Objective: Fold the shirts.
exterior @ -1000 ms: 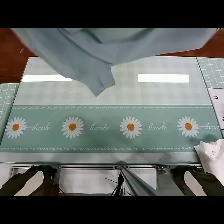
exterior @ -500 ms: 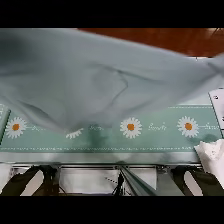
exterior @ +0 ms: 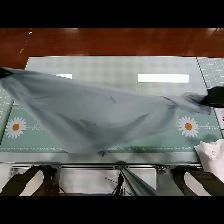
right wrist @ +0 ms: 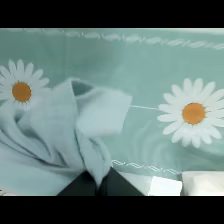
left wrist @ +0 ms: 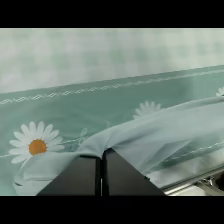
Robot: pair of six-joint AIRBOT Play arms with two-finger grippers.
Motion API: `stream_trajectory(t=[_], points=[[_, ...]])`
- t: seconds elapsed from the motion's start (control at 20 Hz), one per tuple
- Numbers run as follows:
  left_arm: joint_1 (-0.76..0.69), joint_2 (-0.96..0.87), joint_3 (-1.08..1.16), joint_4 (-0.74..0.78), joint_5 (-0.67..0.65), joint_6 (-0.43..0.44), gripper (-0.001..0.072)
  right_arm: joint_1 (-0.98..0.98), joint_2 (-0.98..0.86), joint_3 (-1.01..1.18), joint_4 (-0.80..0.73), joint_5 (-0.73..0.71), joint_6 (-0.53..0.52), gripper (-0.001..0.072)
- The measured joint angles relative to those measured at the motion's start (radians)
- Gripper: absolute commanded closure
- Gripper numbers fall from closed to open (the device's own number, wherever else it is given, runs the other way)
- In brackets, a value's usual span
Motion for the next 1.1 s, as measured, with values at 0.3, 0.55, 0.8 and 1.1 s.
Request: stream_trajectory(t=[0.3,0.55,0.8,1.1], points=[[-0.088,-0.305,-0.217,0.028,0.314,0.11,0.0686,0.004,-0.392,-0.04,0.146,-0.235,-0.015,0.0695],[-0.122,-0.525,-0.241,0.003,0.492,0.151,0.0676,0.004,-0.552,-0.045,0.292,-0.55,-0.021,0.0648],[-0.114,-0.606,-0.239,-0.006,0.502,0.162,0.0107,-0.007,-0.583,-0.04,0.332,-0.696,-0.058,0.0403],[0.001,-0.537,-0.269,0.054,0.15,0.156,0.0124,-0.129,-0.535,0.016,0.225,-0.425,-0.186,0.0221]])
